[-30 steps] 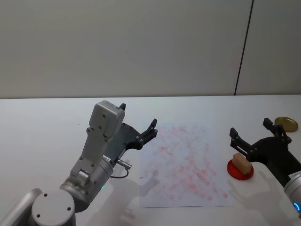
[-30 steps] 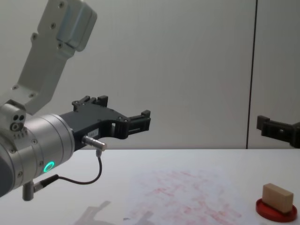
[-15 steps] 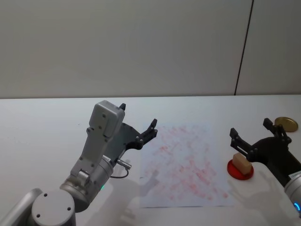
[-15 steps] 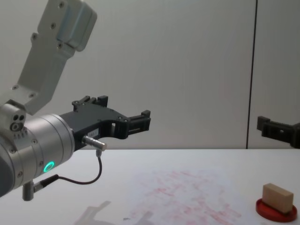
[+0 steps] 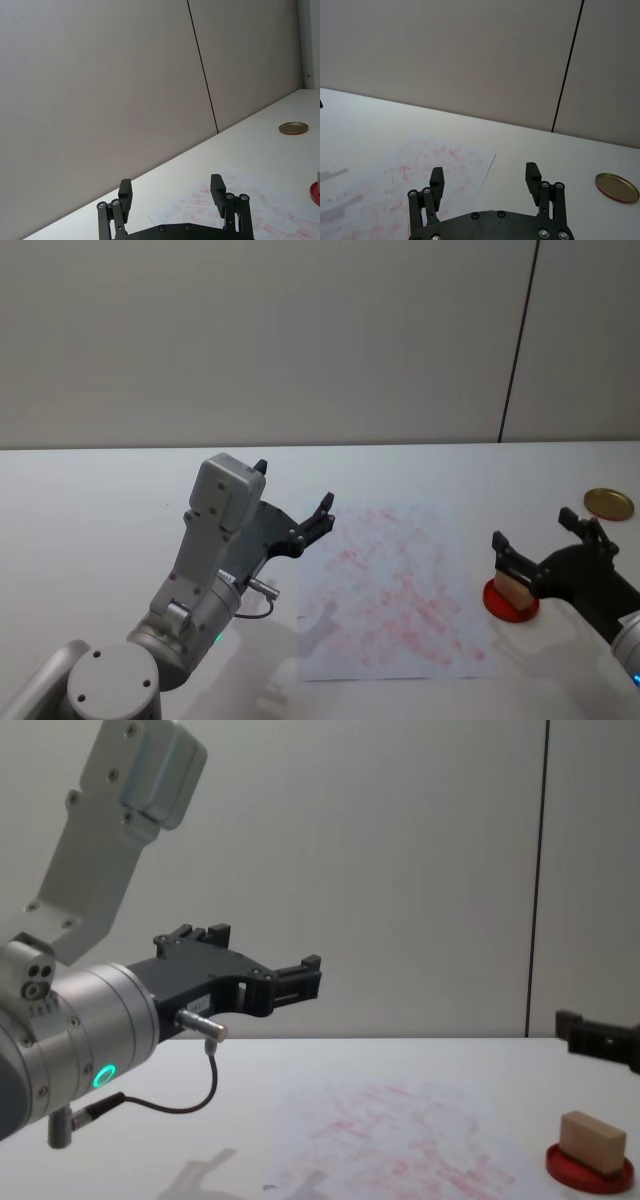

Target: Use the one hand to pick up the stamp and affix it onto the A4 paper.

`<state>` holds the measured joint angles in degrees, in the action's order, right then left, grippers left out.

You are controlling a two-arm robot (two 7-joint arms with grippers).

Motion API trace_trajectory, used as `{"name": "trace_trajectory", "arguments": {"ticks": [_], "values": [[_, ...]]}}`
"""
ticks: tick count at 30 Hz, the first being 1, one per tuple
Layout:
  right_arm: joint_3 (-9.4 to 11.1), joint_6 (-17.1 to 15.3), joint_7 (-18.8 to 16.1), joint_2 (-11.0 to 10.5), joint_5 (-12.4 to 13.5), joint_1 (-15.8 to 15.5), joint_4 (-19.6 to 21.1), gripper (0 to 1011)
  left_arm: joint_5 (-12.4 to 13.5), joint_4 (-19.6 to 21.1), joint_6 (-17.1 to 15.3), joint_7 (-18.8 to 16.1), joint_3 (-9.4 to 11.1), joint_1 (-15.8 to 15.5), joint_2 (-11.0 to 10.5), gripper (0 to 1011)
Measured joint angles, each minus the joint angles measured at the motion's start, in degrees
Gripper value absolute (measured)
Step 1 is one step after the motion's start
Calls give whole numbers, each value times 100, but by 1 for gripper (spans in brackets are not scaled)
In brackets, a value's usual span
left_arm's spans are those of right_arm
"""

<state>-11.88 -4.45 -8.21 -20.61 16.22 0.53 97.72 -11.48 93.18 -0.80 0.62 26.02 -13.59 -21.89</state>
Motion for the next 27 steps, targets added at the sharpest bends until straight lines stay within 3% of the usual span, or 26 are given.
{"name": "trace_trajectory", "arguments": {"ticks": [12,27], "values": [[-9,-170,-295,-24,-79,55,-361,1001,0,0,0,0,0,0,0,993],[-69,-248,-421,65,-220,180,-776,1001,0,0,0,0,0,0,0,993]]}}
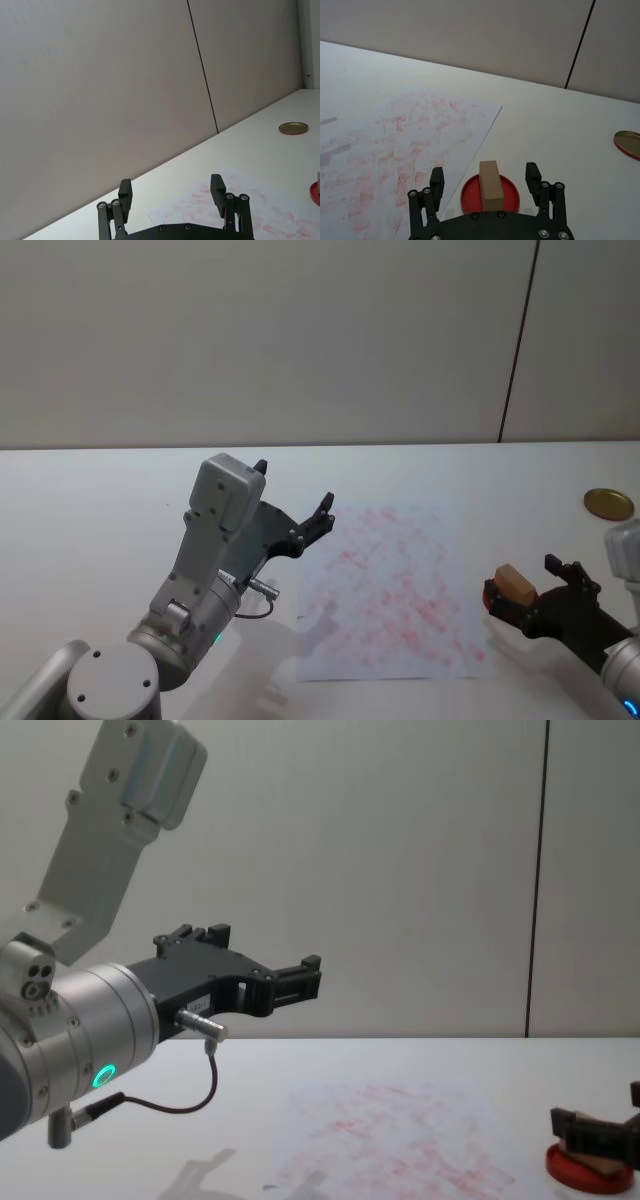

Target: Use the one hand to pick up the stamp and affix it onto the A4 paper.

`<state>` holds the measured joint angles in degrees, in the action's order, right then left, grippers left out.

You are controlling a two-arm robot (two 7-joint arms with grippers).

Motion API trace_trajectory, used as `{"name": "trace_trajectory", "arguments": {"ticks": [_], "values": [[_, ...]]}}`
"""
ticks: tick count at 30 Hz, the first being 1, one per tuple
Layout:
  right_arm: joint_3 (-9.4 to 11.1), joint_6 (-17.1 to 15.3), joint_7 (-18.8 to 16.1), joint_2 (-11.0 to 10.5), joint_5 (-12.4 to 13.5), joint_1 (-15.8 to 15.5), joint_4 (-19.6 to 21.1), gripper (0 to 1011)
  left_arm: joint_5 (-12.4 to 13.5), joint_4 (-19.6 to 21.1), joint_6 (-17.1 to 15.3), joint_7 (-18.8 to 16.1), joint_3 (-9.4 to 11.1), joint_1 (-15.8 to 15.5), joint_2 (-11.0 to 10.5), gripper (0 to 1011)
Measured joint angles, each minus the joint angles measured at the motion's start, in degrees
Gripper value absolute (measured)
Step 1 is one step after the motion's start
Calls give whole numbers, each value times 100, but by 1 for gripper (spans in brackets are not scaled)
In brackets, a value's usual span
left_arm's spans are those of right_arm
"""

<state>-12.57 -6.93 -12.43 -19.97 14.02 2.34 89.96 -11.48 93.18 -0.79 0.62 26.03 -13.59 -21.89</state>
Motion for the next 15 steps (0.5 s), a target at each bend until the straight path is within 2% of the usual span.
{"name": "trace_trajectory", "arguments": {"ticks": [6,9,15], "values": [[-11,-21,-24,23,-41,43,-108,977,0,0,0,0,0,0,0,993],[-18,-42,-42,34,-60,61,-168,923,0,0,0,0,0,0,0,993],[-27,-65,-90,53,-92,98,-270,754,0,0,0,0,0,0,0,993]]}}
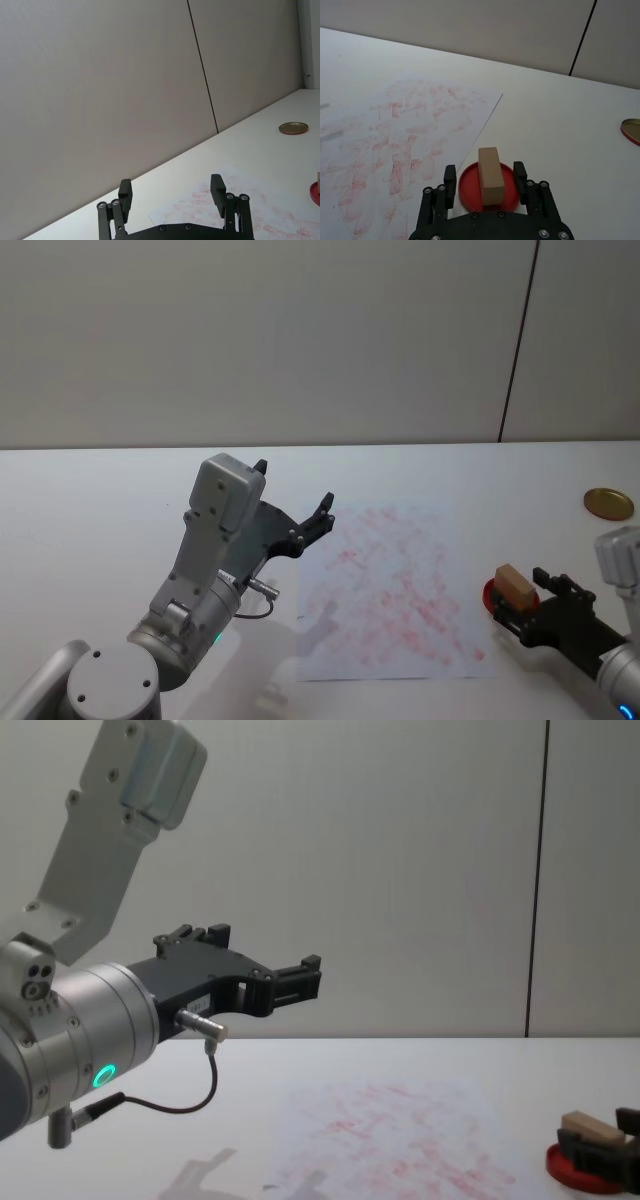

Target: Use the one hand to pick up the stamp and affix it onto the A4 paper.

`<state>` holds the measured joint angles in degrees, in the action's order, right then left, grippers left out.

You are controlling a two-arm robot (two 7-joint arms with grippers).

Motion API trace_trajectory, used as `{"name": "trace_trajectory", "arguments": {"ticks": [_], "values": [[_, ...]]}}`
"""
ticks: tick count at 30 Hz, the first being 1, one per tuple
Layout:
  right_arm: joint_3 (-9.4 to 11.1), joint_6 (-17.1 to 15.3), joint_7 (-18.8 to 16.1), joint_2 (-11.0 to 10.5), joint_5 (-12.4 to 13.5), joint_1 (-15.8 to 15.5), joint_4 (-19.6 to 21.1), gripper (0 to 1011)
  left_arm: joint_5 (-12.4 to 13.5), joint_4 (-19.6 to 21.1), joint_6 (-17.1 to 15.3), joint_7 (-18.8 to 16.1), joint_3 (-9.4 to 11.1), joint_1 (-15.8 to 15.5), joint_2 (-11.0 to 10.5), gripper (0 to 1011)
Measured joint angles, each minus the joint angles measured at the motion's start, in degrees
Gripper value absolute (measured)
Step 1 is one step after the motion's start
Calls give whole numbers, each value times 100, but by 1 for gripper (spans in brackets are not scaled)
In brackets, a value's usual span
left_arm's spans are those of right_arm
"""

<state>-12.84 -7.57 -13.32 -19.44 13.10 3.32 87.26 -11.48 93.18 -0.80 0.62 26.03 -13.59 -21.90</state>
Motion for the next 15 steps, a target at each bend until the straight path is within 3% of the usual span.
{"name": "trace_trajectory", "arguments": {"ticks": [15], "values": [[1,108,-57,37,-11,80,-161,276,0,0,0,0,0,0,0,993]]}}
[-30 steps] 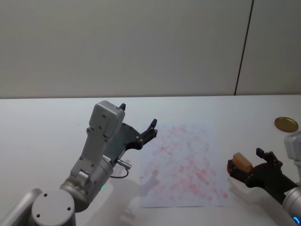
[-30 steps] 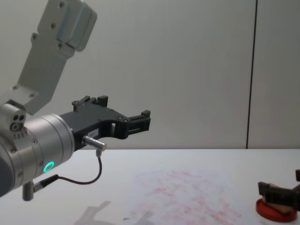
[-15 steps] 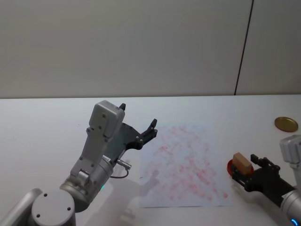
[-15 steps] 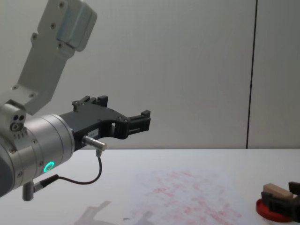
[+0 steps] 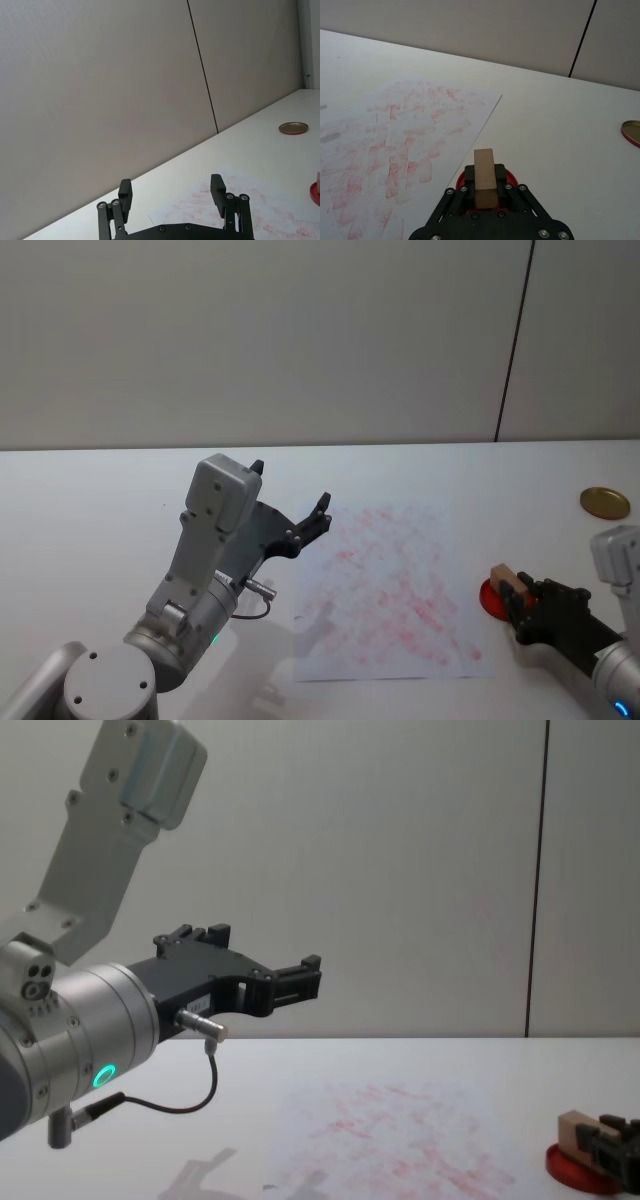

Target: Use the one hand to pick up the stamp and affix it onto the A4 paper.

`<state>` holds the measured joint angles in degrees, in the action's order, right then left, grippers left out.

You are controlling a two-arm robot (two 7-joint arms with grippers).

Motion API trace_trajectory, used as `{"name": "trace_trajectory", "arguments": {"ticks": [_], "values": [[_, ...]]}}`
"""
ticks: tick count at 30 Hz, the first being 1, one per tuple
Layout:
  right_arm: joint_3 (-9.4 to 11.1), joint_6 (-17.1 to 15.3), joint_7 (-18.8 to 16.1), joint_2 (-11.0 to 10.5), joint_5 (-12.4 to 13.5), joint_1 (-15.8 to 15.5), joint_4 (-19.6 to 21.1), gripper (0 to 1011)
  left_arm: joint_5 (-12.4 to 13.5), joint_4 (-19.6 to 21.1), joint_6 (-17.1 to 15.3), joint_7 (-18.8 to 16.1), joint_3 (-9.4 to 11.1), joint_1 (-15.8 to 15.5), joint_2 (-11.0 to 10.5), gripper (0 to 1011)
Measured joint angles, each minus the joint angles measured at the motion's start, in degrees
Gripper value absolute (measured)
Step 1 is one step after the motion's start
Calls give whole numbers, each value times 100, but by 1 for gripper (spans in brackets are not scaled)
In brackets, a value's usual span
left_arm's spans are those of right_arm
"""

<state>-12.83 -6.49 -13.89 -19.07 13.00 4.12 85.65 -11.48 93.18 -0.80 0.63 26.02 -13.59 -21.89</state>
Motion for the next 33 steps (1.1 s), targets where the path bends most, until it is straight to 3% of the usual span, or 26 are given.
{"name": "trace_trajectory", "arguments": {"ticks": [2,19,33], "values": [[4,25,0,2,-6,10,-11,222,0,0,0,0,0,0,0,993],[-22,276,-160,76,-150,173,32,217,0,0,0,0,0,0,0,993],[-268,211,-507,445,-288,576,-190,217,0,0,0,0,0,0,0,993]]}}
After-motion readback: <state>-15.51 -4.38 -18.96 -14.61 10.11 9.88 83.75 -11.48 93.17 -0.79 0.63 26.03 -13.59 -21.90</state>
